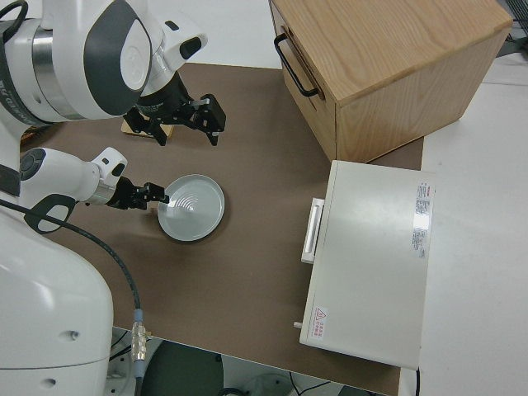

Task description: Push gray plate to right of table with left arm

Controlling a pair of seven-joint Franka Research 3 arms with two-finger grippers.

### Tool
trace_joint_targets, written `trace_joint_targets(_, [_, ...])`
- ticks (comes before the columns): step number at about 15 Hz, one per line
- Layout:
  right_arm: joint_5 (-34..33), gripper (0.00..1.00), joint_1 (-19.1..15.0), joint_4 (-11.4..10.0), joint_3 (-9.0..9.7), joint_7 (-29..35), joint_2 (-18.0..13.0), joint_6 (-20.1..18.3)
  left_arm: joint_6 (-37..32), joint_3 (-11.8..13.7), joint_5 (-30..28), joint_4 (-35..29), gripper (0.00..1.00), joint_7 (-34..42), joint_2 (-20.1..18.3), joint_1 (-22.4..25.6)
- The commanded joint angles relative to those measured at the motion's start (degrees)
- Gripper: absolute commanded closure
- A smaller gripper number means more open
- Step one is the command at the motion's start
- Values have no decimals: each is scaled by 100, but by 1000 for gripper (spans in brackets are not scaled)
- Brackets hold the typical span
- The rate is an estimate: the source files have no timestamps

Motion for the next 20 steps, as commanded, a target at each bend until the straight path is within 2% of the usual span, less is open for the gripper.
trace_joint_targets(1, [46,17,-65,-3,32,-15,-43,-69,-731,60,2,-52,95,609,-410,295])
trace_joint_targets(6, [46,17,-65,-3,23,-6,-43,-69,-2109,60,-6,-79,28,1742,-1051,928])
trace_joint_targets(11, [46,17,-65,-3,32,-15,-43,-69,-3552,69,2,-70,17,3051,-1754,1964])
trace_joint_targets(13, [46,17,-65,-3,23,-6,-43,-69,-3895,78,29,-61,17,3622,-1939,2421])
trace_joint_targets(16, [46,17,-65,-3,23,-15,-43,-69,-4493,104,397,0,15,4563,-2168,3116])
trace_joint_targets(20, [55,17,-65,-3,32,-15,-43,-69,-4810,104,678,131,15,5468,-2406,3837])
